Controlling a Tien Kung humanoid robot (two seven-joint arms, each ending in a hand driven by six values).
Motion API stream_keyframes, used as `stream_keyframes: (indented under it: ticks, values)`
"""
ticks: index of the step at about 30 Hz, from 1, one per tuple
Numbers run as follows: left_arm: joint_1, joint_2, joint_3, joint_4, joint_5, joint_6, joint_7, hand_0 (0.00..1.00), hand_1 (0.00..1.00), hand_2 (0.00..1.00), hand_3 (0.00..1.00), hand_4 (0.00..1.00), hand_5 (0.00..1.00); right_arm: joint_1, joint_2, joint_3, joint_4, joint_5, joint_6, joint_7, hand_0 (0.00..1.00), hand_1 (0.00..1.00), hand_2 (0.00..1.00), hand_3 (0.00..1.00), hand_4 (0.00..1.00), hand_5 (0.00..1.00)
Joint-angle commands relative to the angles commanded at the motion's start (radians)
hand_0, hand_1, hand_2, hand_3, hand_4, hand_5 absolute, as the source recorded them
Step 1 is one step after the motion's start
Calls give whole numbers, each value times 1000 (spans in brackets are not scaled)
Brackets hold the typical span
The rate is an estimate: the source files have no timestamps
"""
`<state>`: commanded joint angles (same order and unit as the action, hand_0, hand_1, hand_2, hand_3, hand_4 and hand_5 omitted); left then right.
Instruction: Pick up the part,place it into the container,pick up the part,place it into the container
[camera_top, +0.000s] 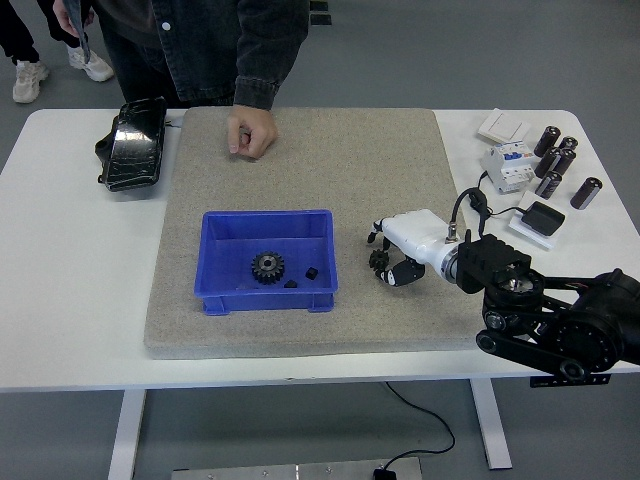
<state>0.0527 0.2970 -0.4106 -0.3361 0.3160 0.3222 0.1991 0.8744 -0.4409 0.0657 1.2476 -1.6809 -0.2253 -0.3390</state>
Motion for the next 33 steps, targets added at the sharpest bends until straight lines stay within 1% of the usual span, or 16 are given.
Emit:
stream_keyframes:
  ticks: [2, 3, 8, 9, 14, 15, 20, 21, 32, 33]
  values:
    - [0, 0, 0, 0, -2, 0, -1, 687, 683, 639, 607, 652, 375, 0, 1, -2, -2, 0, -2, 0, 162, 311, 545, 655, 655, 175]
    - [0, 0, 0, 0, -3, 0, -2, 686, 684, 638, 604, 651, 375, 0, 1, -3, -3, 0, -3, 1, 160, 310, 535, 661, 625, 131]
    - [0, 1, 0, 0, -8, 2, -5, 686, 684, 638, 604, 651, 375, 0, -1, -7, -7, 0, -9, 6, 160, 310, 535, 661, 625, 131]
    - [0, 1, 0, 0, -9, 2, -6, 686, 684, 640, 603, 650, 382, 0, -1, -8, -8, -1, -9, 6, 177, 313, 511, 669, 594, 2]
    - [0, 2, -1, 1, -12, 4, -10, 686, 684, 640, 603, 650, 382, -1, -5, -9, -7, 3, -6, 8, 177, 313, 511, 669, 594, 2]
    - [0, 2, -1, 1, -13, 4, -11, 686, 684, 641, 602, 649, 388, -1, -5, -9, -7, 5, -6, 8, 195, 312, 458, 607, 590, 2]
    - [0, 2, 0, 1, -18, 6, -16, 686, 684, 641, 602, 649, 388, -1, -5, -8, -7, 16, -6, 11, 195, 312, 458, 607, 590, 2]
    - [0, 2, 1, 2, -21, 6, -18, 686, 684, 642, 602, 650, 391, -1, -6, -8, -7, 18, -7, 11, 199, 312, 448, 594, 568, 2]
    - [2, 2, 1, 1, -28, 13, -25, 687, 684, 646, 603, 653, 404, -6, -7, -10, -6, 24, -9, 11, 200, 308, 434, 581, 568, 2]
    - [2, 2, 1, 1, -28, 13, -26, 687, 684, 652, 602, 653, 410, -6, -7, -9, -6, 26, -9, 12, 197, 304, 396, 557, 552, 2]
